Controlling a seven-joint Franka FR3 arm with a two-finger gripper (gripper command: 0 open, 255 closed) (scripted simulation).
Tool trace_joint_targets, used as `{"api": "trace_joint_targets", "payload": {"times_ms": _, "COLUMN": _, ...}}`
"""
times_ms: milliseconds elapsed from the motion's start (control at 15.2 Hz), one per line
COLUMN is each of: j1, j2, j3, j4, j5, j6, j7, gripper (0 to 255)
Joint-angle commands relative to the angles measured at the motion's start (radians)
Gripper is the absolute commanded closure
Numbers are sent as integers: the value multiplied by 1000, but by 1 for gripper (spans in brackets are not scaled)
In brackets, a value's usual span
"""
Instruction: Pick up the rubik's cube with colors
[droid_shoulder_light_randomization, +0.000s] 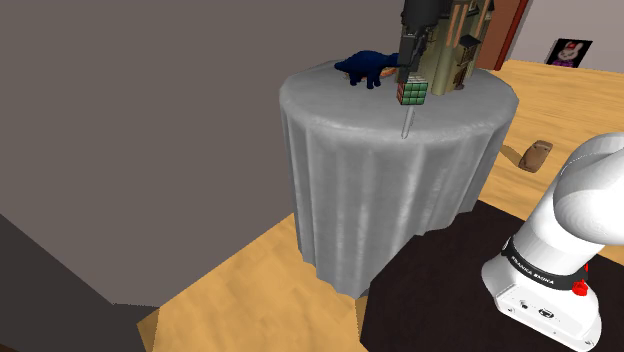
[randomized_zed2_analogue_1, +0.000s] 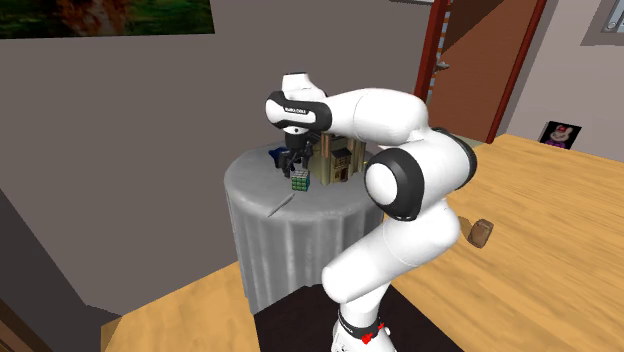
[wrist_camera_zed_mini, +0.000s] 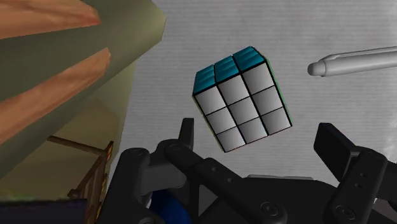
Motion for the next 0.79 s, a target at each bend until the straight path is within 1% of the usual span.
{"api": "trace_joint_targets", "payload": {"times_ms": 0, "j1": -4, "j2": 10, "j3": -7, "j4": -25, "j5": -4, "j6": 28, "j7": -6, "gripper": 0}}
{"api": "trace_joint_targets", "payload": {"times_ms": 264, "j1": -6, "j2": 8, "j3": -8, "j4": -88, "j5": -5, "j6": 89, "j7": -6, "gripper": 0}}
{"api": "trace_joint_targets", "payload": {"times_ms": 396, "j1": -6, "j2": 8, "j3": -8, "j4": -88, "j5": -5, "j6": 89, "j7": -6, "gripper": 0}}
{"api": "trace_joint_targets", "payload": {"times_ms": 462, "j1": -6, "j2": 10, "j3": -9, "j4": -85, "j5": -5, "j6": 87, "j7": -7, "gripper": 255}}
{"api": "trace_joint_targets", "payload": {"times_ms": 726, "j1": -6, "j2": 9, "j3": -9, "j4": -85, "j5": -5, "j6": 87, "j7": -7, "gripper": 255}}
